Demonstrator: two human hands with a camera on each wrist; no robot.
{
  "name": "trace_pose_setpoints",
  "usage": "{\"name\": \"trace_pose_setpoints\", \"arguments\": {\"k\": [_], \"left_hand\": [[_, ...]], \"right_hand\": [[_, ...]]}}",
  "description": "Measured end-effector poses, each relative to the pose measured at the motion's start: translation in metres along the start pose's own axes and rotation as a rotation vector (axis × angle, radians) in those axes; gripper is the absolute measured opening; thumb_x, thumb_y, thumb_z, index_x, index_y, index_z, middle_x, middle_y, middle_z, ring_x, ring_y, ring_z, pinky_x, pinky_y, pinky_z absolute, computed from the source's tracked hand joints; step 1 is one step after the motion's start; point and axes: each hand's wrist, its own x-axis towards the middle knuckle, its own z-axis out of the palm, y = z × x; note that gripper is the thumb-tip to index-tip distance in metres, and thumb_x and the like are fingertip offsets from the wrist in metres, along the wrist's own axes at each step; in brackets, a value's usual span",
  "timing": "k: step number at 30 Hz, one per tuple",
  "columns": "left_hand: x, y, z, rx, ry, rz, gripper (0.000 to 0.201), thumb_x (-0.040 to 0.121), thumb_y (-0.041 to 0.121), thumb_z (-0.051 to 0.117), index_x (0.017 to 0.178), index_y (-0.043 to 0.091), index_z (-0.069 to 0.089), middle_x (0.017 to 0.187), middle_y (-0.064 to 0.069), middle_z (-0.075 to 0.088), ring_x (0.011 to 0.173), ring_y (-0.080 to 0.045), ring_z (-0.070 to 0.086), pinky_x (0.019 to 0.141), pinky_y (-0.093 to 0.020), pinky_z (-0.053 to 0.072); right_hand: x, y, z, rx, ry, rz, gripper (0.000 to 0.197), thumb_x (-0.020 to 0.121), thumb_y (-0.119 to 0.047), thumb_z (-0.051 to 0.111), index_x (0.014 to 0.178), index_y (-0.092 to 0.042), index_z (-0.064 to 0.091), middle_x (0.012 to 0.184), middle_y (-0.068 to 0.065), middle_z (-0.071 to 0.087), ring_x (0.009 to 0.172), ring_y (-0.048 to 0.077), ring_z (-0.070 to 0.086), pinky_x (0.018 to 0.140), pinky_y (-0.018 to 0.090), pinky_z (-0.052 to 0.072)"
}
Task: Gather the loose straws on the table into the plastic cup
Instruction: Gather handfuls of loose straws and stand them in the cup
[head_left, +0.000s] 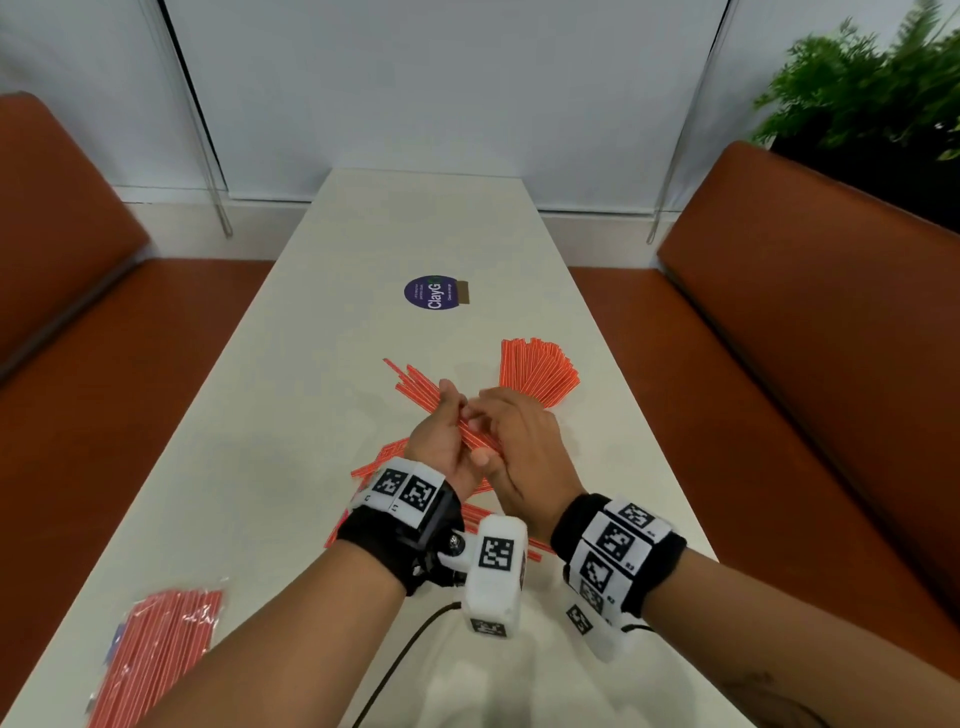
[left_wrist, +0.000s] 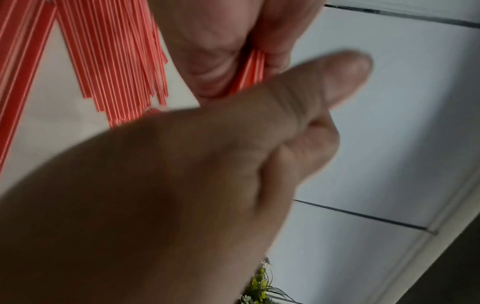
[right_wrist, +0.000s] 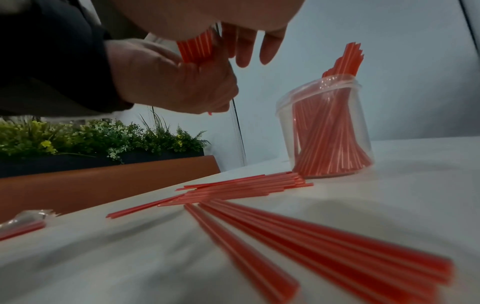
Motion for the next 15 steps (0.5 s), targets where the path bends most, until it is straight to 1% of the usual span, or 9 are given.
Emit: {"name": "trace_pose_setpoints", "arguments": {"k": [1, 3, 5, 6, 9, 10, 12, 13, 15], "left_hand": [[-0.002, 0.001, 0.0, 0.053, -0.007, -0.008, 0.047, 0.091, 0.052, 0.038, 0.073, 0.011, 0.052, 0.059, -0.003, 0.05, 0.058, -0.014, 0.055, 0.054, -0.024, 0.053], [-0.007, 0.006, -0.002, 0.154, -0.03, 0.028, 0.043, 0.092, 0.046, 0.042, 0.063, 0.014, 0.045, 0.041, 0.003, 0.041, 0.035, -0.007, 0.043, 0.037, -0.016, 0.043], [-0.015, 0.011, -0.004, 0.339, -0.099, 0.044, 0.038, 0.092, 0.039, 0.047, 0.062, 0.016, 0.04, 0.037, 0.008, 0.034, 0.029, -0.003, 0.033, 0.032, -0.014, 0.034], [-0.019, 0.01, -0.005, 0.431, -0.143, 0.022, 0.037, 0.092, 0.036, 0.048, 0.062, 0.016, 0.04, 0.038, 0.009, 0.034, 0.03, -0.003, 0.032, 0.032, -0.014, 0.033], [-0.032, 0.008, -0.008, 0.578, -0.236, -0.046, 0.038, 0.092, 0.032, 0.047, 0.058, 0.016, 0.041, 0.039, 0.01, 0.034, 0.031, -0.002, 0.031, 0.033, -0.014, 0.033], [-0.036, 0.007, -0.008, 0.582, -0.253, -0.062, 0.038, 0.093, 0.031, 0.046, 0.058, 0.017, 0.041, 0.039, 0.01, 0.034, 0.031, -0.002, 0.031, 0.032, -0.013, 0.033], [-0.04, 0.007, -0.009, 0.564, -0.275, -0.082, 0.036, 0.093, 0.03, 0.045, 0.059, 0.017, 0.041, 0.04, 0.009, 0.034, 0.031, -0.002, 0.031, 0.032, -0.013, 0.033], [-0.041, 0.008, -0.01, 0.556, -0.28, -0.086, 0.036, 0.093, 0.03, 0.044, 0.06, 0.017, 0.041, 0.04, 0.009, 0.035, 0.031, -0.002, 0.031, 0.032, -0.013, 0.033], [-0.044, 0.009, -0.013, 0.555, -0.285, -0.088, 0.036, 0.093, 0.031, 0.045, 0.06, 0.018, 0.043, 0.041, 0.009, 0.034, 0.032, -0.001, 0.031, 0.032, -0.013, 0.032]], "right_hand": [[0.001, -0.001, 0.001, 0.008, -0.025, -0.006, 0.075, 0.087, -0.066, 0.005, 0.126, -0.016, 0.045, 0.13, 0.011, 0.053, 0.124, 0.017, 0.041, 0.102, 0.037, 0.033], [0.007, -0.004, -0.007, 0.106, -0.059, 0.015, 0.079, 0.083, -0.07, 0.007, 0.133, -0.017, 0.038, 0.138, 0.011, 0.046, 0.127, 0.011, 0.036, 0.104, 0.031, 0.03], [0.023, -0.008, -0.023, 0.25, -0.082, 0.126, 0.089, 0.078, -0.074, 0.01, 0.14, -0.015, 0.032, 0.144, 0.007, 0.038, 0.126, 0.003, 0.03, 0.104, 0.023, 0.025], [0.034, -0.011, -0.032, 0.308, -0.107, 0.209, 0.087, 0.079, -0.072, 0.013, 0.143, -0.015, 0.028, 0.147, 0.004, 0.033, 0.128, 0.003, 0.028, 0.105, 0.021, 0.023], [0.065, -0.018, -0.051, 0.397, -0.225, 0.389, 0.058, 0.097, -0.044, 0.027, 0.148, -0.019, 0.017, 0.156, 0.001, 0.021, 0.141, 0.01, 0.022, 0.111, 0.024, 0.018], [0.071, -0.018, -0.054, 0.374, -0.32, 0.4, 0.053, 0.098, -0.04, 0.028, 0.147, -0.02, 0.02, 0.156, 0.001, 0.023, 0.141, 0.014, 0.025, 0.111, 0.025, 0.019], [0.079, -0.019, -0.055, 0.297, -0.52, 0.404, 0.05, 0.098, -0.042, 0.028, 0.143, -0.02, 0.034, 0.149, 0.003, 0.038, 0.135, 0.02, 0.038, 0.112, 0.032, 0.028], [0.079, -0.02, -0.055, 0.278, -0.536, 0.403, 0.05, 0.098, -0.043, 0.028, 0.14, -0.018, 0.039, 0.146, 0.004, 0.043, 0.132, 0.022, 0.042, 0.111, 0.036, 0.032], [0.078, -0.024, -0.055, 0.3, -0.452, 0.436, 0.05, 0.098, -0.042, 0.029, 0.14, -0.017, 0.039, 0.145, 0.004, 0.043, 0.128, 0.018, 0.045, 0.111, 0.037, 0.033]]}}
